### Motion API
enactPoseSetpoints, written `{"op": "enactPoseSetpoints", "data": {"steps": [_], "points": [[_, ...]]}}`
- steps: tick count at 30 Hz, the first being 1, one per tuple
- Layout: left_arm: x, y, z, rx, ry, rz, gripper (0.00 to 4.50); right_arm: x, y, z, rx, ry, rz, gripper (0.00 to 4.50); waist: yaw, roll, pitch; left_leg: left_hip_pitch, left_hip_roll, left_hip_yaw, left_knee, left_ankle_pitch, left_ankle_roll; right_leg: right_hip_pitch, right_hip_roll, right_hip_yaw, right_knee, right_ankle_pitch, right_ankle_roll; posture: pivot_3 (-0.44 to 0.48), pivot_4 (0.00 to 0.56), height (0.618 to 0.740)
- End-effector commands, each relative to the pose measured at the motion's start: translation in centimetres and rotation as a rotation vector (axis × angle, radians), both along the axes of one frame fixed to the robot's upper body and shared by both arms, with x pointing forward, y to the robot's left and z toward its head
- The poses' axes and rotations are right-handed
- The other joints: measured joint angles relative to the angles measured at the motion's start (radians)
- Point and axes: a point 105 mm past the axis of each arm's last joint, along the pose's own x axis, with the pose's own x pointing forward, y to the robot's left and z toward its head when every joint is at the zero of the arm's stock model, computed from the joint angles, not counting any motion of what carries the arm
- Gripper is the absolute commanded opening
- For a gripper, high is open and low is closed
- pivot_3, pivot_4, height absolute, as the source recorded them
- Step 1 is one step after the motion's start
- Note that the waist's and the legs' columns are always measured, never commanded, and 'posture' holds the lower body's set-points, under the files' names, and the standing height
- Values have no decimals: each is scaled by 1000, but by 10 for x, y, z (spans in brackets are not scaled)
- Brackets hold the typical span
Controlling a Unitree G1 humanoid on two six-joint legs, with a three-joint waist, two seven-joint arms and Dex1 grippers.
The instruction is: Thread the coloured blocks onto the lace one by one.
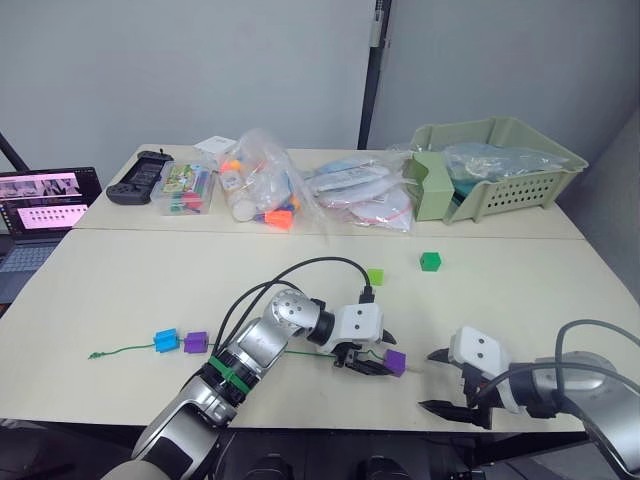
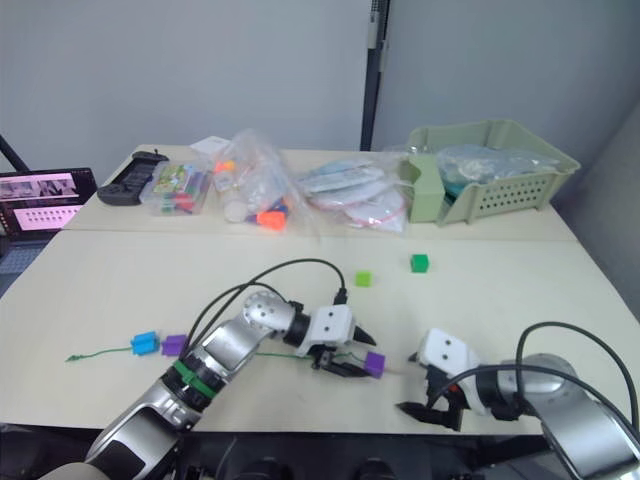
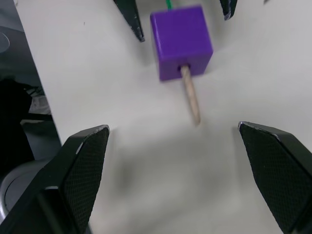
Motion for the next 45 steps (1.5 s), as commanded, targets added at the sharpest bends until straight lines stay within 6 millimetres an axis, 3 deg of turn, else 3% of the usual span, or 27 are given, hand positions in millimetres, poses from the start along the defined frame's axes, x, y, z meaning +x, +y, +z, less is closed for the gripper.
{"op": "enactPoseSetpoints", "data": {"steps": [1,4,10,13,22,30,34,44,45], "points": [[-2,-6,1,2,-28,-26,2789,5,2,10,-2,-83,-2,4470,-2,0,0,0,0,0,0,0,0,0,0,0,0,0,0,0,150,740],[-2,-10,-6,15,-28,-18,2789,7,0,8,-7,-88,-15,4470,-2,0,0,1,0,0,0,0,0,0,0,0,0,0,0,0,150,740],[-4,-17,-8,6,-9,-18,4486,8,0,6,-12,-87,-15,4500,-1,0,0,0,-1,0,0,0,0,0,0,0,-1,0,1,0,150,740],[-5,-18,-7,-2,2,-25,4486,10,1,6,-13,-89,-11,4500,-1,0,0,0,-1,0,0,0,0,0,0,0,-1,0,1,0,150,740],[-6,-16,-6,0,12,-36,1346,13,4,3,-17,-85,-1,4500,-1,0,0,0,-1,0,0,0,0,0,0,0,-1,0,1,0,150,740],[-6,-13,-6,7,7,-38,1211,19,7,-1,-20,-84,1,4500,-2,0,0,0,-1,0,0,0,0,0,0,0,0,0,1,0,150,740],[-6,-12,-5,8,7,-42,1211,22,10,-4,-13,-80,2,3420,-3,0,0,0,0,0,0,0,0,0,0,0,0,0,1,0,150,740],[-8,-8,-6,11,10,-47,1211,22,9,-15,-11,-49,1,43,-7,0,0,2,0,0,0,0,0,2,0,0,0,0,1,0,150,740],[-7,-5,-6,14,8,-41,1211,22,8,-15,-10,-49,2,11,-8,0,0,3,0,0,0,0,0,3,0,0,0,0,1,0,150,740]]}}
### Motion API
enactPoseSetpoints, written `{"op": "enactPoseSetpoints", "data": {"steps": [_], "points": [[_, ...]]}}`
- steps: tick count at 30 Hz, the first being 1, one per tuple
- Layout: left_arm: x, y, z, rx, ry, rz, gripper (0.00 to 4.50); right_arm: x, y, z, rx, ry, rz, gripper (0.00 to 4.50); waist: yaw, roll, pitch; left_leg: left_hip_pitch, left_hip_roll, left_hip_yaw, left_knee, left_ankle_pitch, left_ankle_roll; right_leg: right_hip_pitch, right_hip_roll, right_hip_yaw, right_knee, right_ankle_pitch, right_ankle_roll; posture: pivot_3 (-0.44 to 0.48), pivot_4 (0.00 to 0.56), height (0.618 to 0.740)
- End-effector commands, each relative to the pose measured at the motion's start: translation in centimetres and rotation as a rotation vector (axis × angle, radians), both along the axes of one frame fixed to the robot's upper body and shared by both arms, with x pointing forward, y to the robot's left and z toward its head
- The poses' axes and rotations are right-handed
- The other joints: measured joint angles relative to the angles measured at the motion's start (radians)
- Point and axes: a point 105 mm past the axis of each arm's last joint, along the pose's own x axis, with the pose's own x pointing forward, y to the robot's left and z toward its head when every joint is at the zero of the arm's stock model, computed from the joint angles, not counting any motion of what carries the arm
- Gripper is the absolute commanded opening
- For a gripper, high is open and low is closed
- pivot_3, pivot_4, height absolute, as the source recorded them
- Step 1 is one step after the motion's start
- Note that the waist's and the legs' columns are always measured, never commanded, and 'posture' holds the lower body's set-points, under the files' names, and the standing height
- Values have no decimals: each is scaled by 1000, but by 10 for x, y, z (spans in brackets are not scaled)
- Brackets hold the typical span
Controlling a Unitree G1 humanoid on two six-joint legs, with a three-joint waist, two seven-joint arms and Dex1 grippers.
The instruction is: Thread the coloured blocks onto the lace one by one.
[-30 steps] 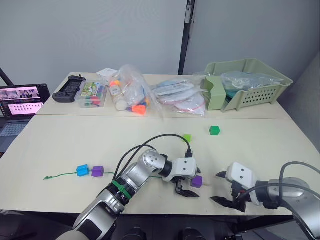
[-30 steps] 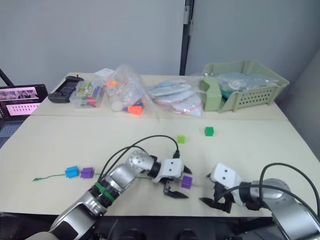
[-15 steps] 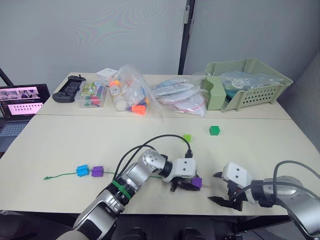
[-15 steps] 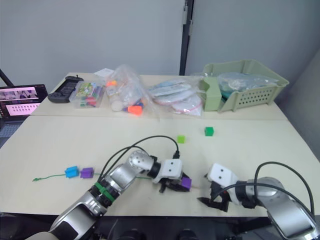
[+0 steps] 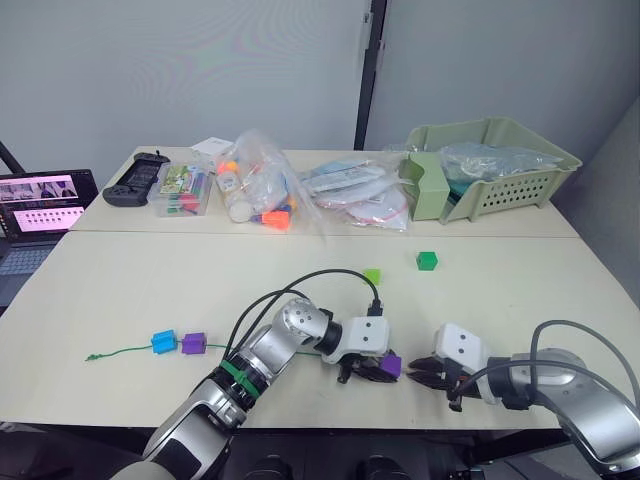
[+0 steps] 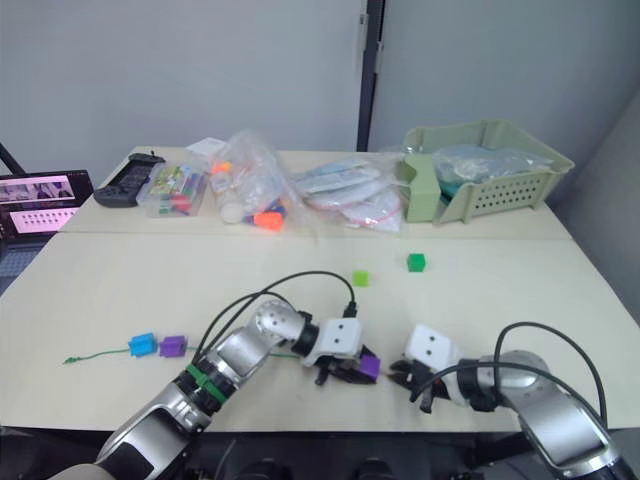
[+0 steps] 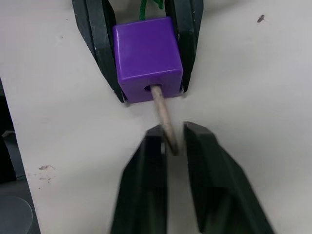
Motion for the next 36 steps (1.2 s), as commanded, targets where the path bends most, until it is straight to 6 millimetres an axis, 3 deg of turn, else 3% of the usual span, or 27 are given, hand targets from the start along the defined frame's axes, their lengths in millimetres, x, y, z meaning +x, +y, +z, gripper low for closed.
{"op": "enactPoseSetpoints", "data": {"steps": [1,6,9,11,13,15,19,22,31,33,36], "points": [[-2,5,9,-24,-13,-15,1211,4,-10,-3,-27,-2,-39,0,-3,0,0,0,0,0,0,0,0,0,0,0,0,0,0,0,150,740],[8,31,10,-1,-13,67,1211,7,-5,3,-11,-19,-16,0,-5,0,0,1,0,0,0,0,0,0,0,0,0,0,0,0,150,740],[14,67,10,43,13,144,1211,8,0,9,-15,-34,16,0,-11,0,0,1,1,0,0,0,0,0,0,0,1,0,0,0,150,740],[18,101,7,89,14,212,1211,9,3,13,-25,-43,37,0,-12,0,0,1,2,0,-1,0,0,-1,1,0,2,0,0,0,150,740],[22,161,-1,185,24,333,1211,10,5,18,-49,-54,66,0,-21,0,0,2,3,1,-2,0,0,-2,1,1,2,0,-1,0,150,740],[18,203,-4,259,34,392,1211,11,7,22,-69,-59,83,0,-36,0,0,3,7,1,-3,0,0,-2,2,0,3,0,-3,0,150,740],[13,262,5,353,18,473,1211,12,14,31,-61,-71,114,0,-38,0,0,9,12,4,-8,0,0,0,4,0,3,0,-7,0,150,740],[7,291,11,409,18,502,1211,12,19,35,-55,-77,134,0,-38,1,0,9,14,4,-9,0,0,-1,7,0,3,-1,-9,0,150,740],[-14,321,13,476,88,501,1211,13,21,36,-60,-78,148,0,-42,1,0,2,15,9,-11,0,0,-13,6,1,6,0,-10,0,150,740],[-6,310,22,407,68,511,2305,14,22,35,-59,-79,150,0,-42,1,0,2,15,9,-12,0,0,-14,6,1,6,0,-11,0,150,740],[2,293,34,329,50,500,3203,14,24,34,-57,-78,156,0,-32,1,0,2,15,9,-11,0,0,-14,6,0,6,0,-11,0,150,740]]}}
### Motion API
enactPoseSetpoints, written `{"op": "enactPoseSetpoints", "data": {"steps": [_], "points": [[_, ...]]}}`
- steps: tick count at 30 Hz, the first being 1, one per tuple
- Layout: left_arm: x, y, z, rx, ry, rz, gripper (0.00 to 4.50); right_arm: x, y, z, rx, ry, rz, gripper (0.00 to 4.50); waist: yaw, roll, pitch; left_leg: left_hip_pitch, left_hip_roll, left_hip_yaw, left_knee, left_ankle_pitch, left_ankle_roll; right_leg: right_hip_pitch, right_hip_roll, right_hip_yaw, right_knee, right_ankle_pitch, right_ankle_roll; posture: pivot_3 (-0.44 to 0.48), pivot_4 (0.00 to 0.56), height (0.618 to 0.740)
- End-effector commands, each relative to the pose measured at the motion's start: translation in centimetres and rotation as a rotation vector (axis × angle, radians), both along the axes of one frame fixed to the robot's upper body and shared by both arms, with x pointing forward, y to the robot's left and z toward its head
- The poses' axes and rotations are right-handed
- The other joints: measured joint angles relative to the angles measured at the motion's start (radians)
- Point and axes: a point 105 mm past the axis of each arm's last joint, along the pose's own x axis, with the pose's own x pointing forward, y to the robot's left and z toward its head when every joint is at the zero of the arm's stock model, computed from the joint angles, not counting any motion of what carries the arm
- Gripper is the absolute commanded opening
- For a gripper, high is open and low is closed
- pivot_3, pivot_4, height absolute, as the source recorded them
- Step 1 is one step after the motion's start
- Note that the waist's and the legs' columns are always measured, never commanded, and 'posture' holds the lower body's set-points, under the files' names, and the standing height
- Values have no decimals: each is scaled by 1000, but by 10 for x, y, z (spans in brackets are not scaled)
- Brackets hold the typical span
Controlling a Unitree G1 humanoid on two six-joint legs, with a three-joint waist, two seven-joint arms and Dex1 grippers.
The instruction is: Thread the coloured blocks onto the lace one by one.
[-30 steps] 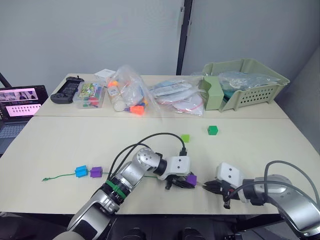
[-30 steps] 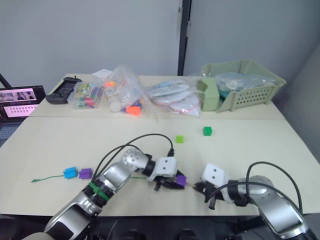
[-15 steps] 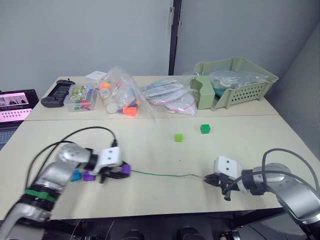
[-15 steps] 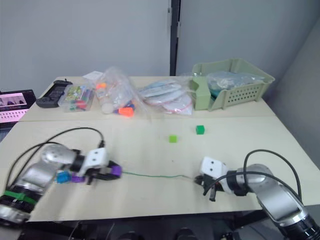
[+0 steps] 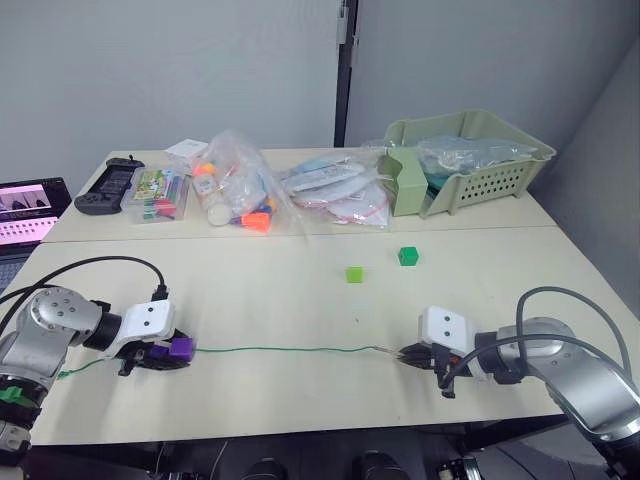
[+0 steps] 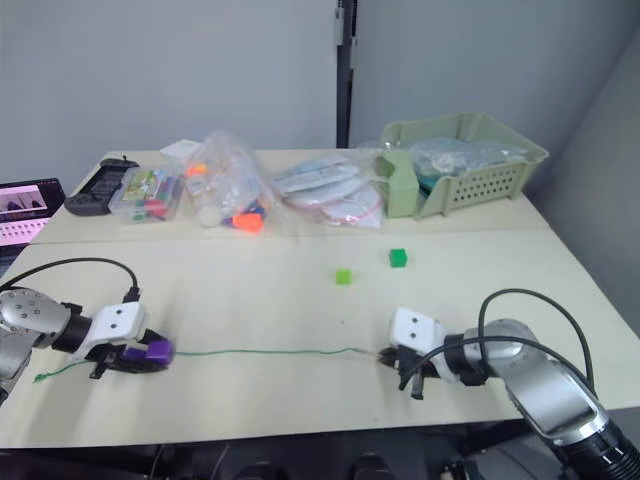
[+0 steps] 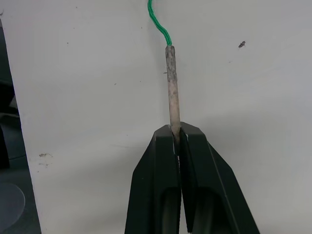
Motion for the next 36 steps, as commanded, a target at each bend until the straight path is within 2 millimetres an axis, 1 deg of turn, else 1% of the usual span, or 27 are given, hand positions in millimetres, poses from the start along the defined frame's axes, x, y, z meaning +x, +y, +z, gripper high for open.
{"op": "enactPoseSetpoints", "data": {"steps": [1,3,4,6,8,11,15,16,17,19,23,26,29,30,36], "points": [[8,-17,16,-70,-35,-18,3511,0,7,6,9,-29,31,0,9,0,0,0,0,0,1,0,0,0,0,0,0,0,0,0,150,740],[9,-28,26,-109,-45,-38,4210,0,9,7,13,-30,37,0,17,-1,0,-2,-1,0,3,0,0,0,0,0,0,0,1,0,150,740],[8,-33,30,-135,-33,-42,4488,0,9,8,15,-31,39,0,21,-1,0,-4,-1,0,5,0,0,-1,0,-1,0,1,1,0,150,740],[8,-47,44,-171,-43,-86,4488,1,11,10,19,-40,40,0,25,-1,0,-9,-1,-2,9,0,0,-3,-1,-2,0,1,2,0,150,740],[9,-69,58,-243,-67,-130,4488,2,14,12,26,-48,43,0,29,-1,0,-12,-1,-2,10,0,0,-4,-1,-2,0,2,3,0,150,740],[6,-101,64,-326,-63,-181,4488,5,20,15,36,-57,49,0,31,-1,0,-12,-2,-2,12,0,0,-4,-2,-2,0,2,4,0,150,740],[2,-156,52,-394,-71,-265,4488,9,29,16,40,-60,59,0,31,-1,0,-12,-2,-3,12,0,0,-3,-2,-2,0,2,4,0,150,740],[5,-172,45,-399,-96,-286,4488,10,31,15,33,-59,63,0,32,-1,0,-12,-2,-3,12,0,0,-3,-2,-2,-1,3,4,0,150,740],[6,-183,41,-399,-115,-299,4488,10,31,14,28,-59,65,0,35,-1,0,-13,-3,-3,12,0,0,-3,-2,-2,-1,3,4,0,150,740],[17,-202,35,-401,-180,-284,4488,10,33,13,23,-56,64,0,35,-1,0,-14,-5,-4,13,0,0,-3,-2,-2,-1,3,5,0,150,740],[19,-227,27,-440,-172,-293,4488,7,35,11,19,-49,66,0,31,-1,0,-13,-8,-5,13,0,0,-3,-2,-2,0,3,5,0,150,740],[20,-232,24,-448,-179,-284,4488,7,36,11,18,-47,66,0,30,-1,0,-13,-8,-6,13,0,0,-3,-2,-1,0,3,5,0,150,740],[12,-239,19,-460,-141,-314,4488,7,35,12,17,-46,63,0,30,-1,0,-13,-8,-6,13,0,0,-3,-2,-1,0,3,5,0,150,740],[12,-242,19,-464,-136,-315,3951,7,35,12,18,-46,63,0,31,-1,0,-13,-8,-6,13,0,0,-3,-3,-1,0,3,5,0,150,740],[12,-246,18,-472,-124,-317,2053,7,35,12,21,-46,60,0,33,-1,0,-13,-9,-6,14,0,0,-2,-4,-2,0,3,5,0,150,740]]}}
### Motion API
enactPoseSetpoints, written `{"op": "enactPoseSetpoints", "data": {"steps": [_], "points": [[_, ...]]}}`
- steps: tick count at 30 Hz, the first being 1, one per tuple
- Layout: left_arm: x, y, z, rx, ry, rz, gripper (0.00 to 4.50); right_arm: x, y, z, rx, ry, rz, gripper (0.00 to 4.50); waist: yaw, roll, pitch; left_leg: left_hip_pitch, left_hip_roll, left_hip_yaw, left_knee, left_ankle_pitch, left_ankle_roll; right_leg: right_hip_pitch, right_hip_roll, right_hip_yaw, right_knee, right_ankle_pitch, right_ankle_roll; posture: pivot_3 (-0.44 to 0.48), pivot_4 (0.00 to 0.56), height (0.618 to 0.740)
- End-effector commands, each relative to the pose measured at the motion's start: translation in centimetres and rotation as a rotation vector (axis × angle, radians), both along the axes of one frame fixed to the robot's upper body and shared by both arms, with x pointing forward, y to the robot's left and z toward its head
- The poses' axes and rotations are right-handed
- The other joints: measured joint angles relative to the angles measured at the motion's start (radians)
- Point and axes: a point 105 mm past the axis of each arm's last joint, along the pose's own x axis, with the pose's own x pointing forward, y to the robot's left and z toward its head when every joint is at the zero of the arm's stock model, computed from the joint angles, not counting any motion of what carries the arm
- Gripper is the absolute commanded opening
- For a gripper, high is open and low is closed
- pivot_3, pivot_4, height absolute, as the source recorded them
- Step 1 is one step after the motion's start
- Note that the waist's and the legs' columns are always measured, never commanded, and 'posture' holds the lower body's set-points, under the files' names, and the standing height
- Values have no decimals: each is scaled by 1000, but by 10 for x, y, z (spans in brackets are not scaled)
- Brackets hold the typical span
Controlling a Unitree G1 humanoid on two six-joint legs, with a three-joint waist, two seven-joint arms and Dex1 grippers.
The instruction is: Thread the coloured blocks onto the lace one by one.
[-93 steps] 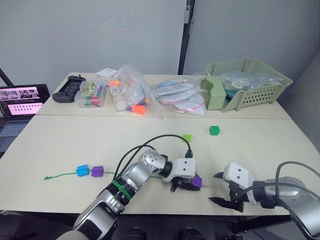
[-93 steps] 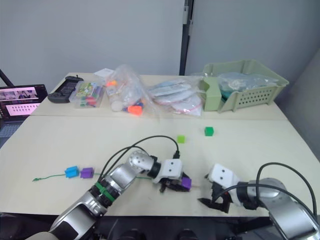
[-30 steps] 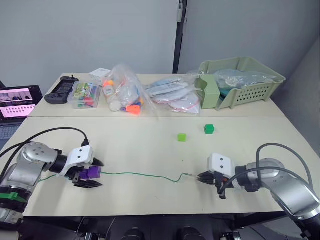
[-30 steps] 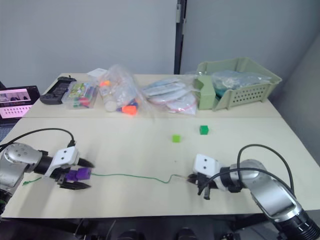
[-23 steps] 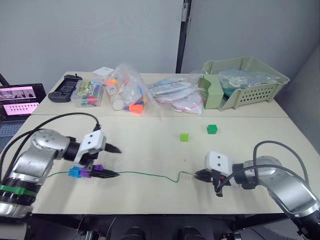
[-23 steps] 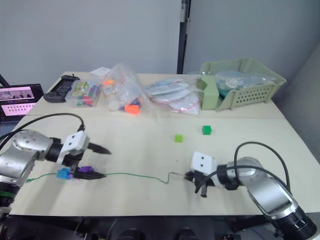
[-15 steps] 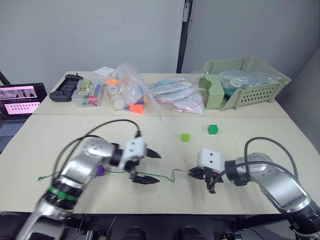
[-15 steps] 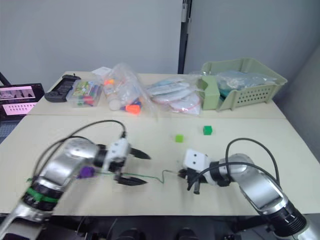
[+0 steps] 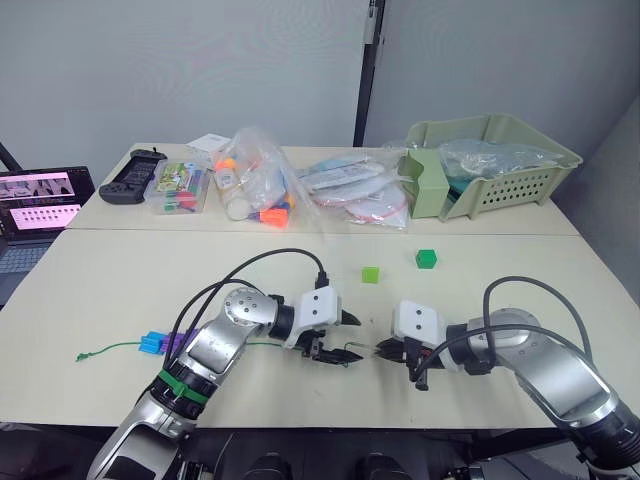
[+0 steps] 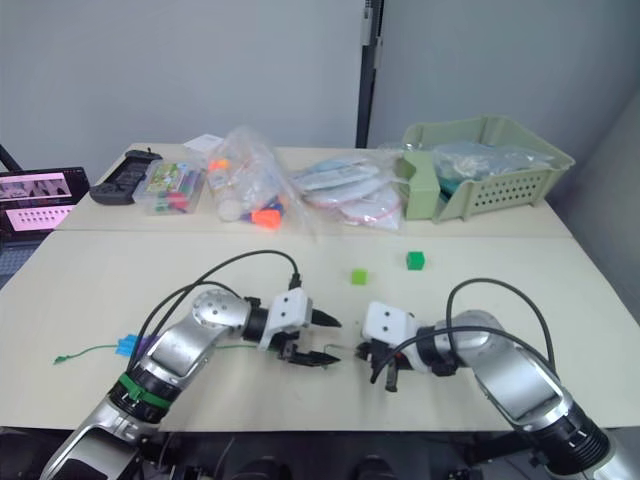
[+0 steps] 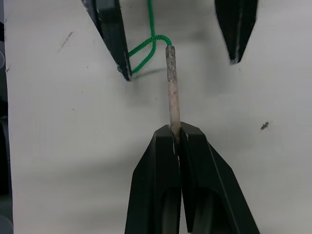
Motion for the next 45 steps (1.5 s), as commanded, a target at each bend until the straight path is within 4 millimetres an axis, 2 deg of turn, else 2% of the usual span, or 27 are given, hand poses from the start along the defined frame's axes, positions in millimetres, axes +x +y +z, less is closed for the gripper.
{"op": "enactPoseSetpoints", "data": {"steps": [1,6,20,24,25,27,30,32,34,35,43,45], "points": [[-1,-4,7,-11,-21,-16,1697,-1,3,8,8,-35,13,0,-1,0,0,0,0,0,0,0,0,0,0,0,0,0,0,0,150,740],[-1,-4,4,4,-14,-17,55,-1,4,9,13,-37,10,0,-1,0,0,0,0,0,0,0,0,0,0,0,0,0,0,0,150,740],[-2,-5,4,3,-10,-29,18,0,6,16,55,-42,-23,0,-1,0,0,0,0,0,0,0,0,0,0,0,0,0,0,0,150,740],[-1,-3,5,6,-11,-25,0,-1,5,22,84,-58,-59,1393,-1,0,0,0,0,0,0,0,0,0,0,0,0,0,0,0,150,740],[-1,-2,5,7,-12,-25,0,-1,4,23,90,-60,-67,1560,0,0,0,0,0,0,0,0,0,0,0,0,0,0,0,0,150,740],[-1,-2,5,8,-12,-24,0,-1,1,27,115,-65,-99,2316,2,0,0,0,0,-1,0,0,0,0,0,0,0,0,0,0,150,740],[-2,-1,4,11,-9,-23,0,2,-12,41,220,-79,-225,3360,2,0,0,0,-1,-1,0,0,0,1,0,0,0,0,0,0,150,740],[-2,0,4,11,-6,-18,0,14,-23,55,327,-128,-366,4003,2,0,0,0,-1,-1,0,0,0,1,0,0,0,0,0,0,150,740],[-2,1,4,12,-4,-14,0,32,-38,62,384,-209,-537,4003,-1,0,0,1,-1,-1,0,0,0,1,0,0,0,0,0,0,150,740],[-2,2,4,13,-4,-12,0,37,-42,59,393,-220,-607,4003,-2,0,0,1,-1,-1,0,0,0,1,0,0,1,0,0,0,150,740],[0,3,7,15,-5,-5,0,62,-66,17,418,-303,-1107,4003,-3,1,0,1,-1,-1,-1,0,-1,0,-1,1,2,0,0,0,150,740],[0,3,8,16,-7,-4,0,65,-66,14,446,-330,-1161,4003,-4,1,-1,1,-2,-1,-1,1,-1,0,-1,1,2,0,0,0,150,740]]}}
